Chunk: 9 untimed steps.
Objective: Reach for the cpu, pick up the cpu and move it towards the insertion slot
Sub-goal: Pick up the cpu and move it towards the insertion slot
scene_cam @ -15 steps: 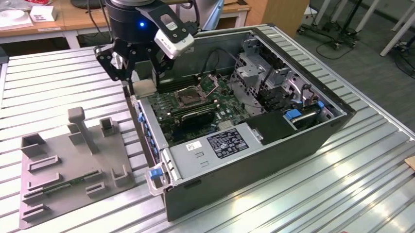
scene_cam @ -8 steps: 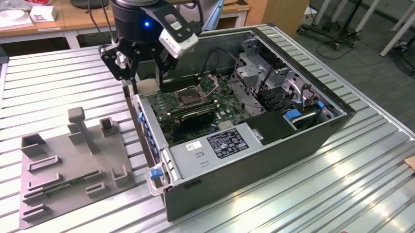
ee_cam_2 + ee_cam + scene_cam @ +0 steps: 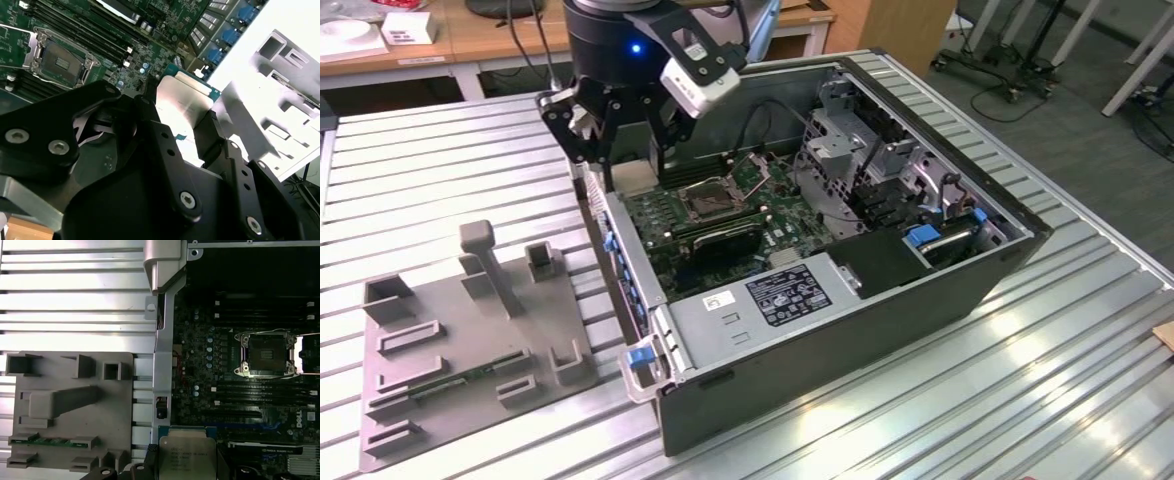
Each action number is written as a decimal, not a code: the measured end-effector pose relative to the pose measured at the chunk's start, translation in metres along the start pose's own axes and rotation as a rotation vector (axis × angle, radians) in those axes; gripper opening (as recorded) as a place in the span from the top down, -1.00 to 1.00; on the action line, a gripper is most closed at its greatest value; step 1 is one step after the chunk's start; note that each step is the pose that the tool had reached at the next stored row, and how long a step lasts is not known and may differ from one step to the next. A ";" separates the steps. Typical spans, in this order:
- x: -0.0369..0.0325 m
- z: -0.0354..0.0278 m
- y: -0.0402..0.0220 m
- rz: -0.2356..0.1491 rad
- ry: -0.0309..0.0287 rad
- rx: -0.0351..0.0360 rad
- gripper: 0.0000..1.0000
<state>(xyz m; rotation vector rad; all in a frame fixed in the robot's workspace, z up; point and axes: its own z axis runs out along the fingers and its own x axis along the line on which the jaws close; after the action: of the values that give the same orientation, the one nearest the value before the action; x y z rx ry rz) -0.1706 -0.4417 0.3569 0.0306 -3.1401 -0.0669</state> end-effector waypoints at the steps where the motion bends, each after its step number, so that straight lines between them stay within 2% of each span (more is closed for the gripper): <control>1: -0.0007 0.0001 0.0000 0.000 -0.0001 -0.0001 -0.08; 9: -0.0089 0.0004 -0.0002 0.000 0.0000 0.0001 -0.08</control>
<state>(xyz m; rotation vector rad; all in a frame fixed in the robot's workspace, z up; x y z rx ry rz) -0.1617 -0.4417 0.3564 0.0305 -3.1400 -0.0668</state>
